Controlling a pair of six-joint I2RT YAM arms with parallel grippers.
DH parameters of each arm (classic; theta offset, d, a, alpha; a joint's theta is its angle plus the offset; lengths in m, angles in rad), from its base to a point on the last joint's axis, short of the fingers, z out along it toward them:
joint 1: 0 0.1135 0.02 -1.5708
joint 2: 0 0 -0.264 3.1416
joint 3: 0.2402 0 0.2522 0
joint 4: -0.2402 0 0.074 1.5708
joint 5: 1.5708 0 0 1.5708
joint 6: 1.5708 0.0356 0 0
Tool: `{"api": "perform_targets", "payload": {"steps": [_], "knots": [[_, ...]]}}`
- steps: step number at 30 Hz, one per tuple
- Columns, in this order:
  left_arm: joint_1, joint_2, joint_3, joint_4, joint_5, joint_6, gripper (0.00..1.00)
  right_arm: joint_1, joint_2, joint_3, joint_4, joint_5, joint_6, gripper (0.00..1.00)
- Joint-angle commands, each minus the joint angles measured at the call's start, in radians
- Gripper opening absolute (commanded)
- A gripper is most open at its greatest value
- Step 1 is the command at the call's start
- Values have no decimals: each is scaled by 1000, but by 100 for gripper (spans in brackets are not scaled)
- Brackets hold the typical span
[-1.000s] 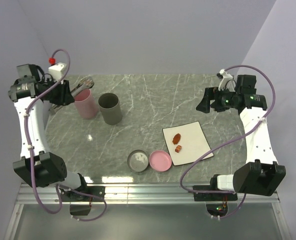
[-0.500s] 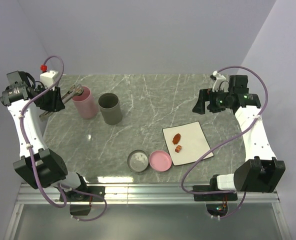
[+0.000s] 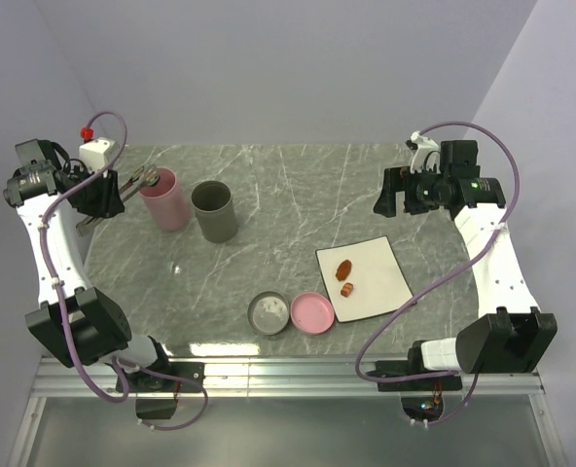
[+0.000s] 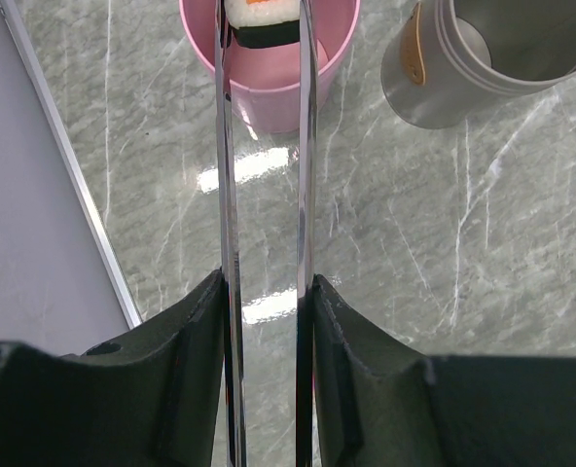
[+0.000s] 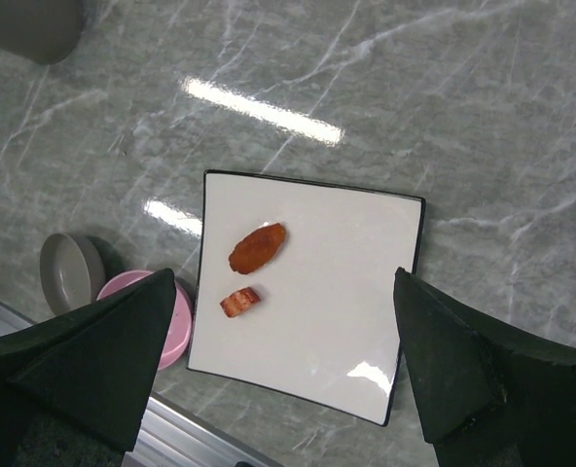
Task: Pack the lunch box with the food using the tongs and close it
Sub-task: Place the fake food in the packing box.
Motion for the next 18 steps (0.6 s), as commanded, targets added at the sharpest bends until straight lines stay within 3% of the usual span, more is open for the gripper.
{"api": "perform_targets", "payload": {"steps": [1, 6, 12, 18], "knots": [[3, -6, -10, 54, 5, 18, 36, 4, -5, 42, -1, -21, 7, 100], [3, 12, -6, 62, 14, 11, 40, 4, -5, 42, 3, -23, 16, 100], [3, 35, 19, 65, 27, -1, 56, 4, 3, 42, -9, -41, 4, 100], [2, 43, 57, 47, 44, 2, 58, 4, 14, 49, -21, -55, -2, 100]]}}
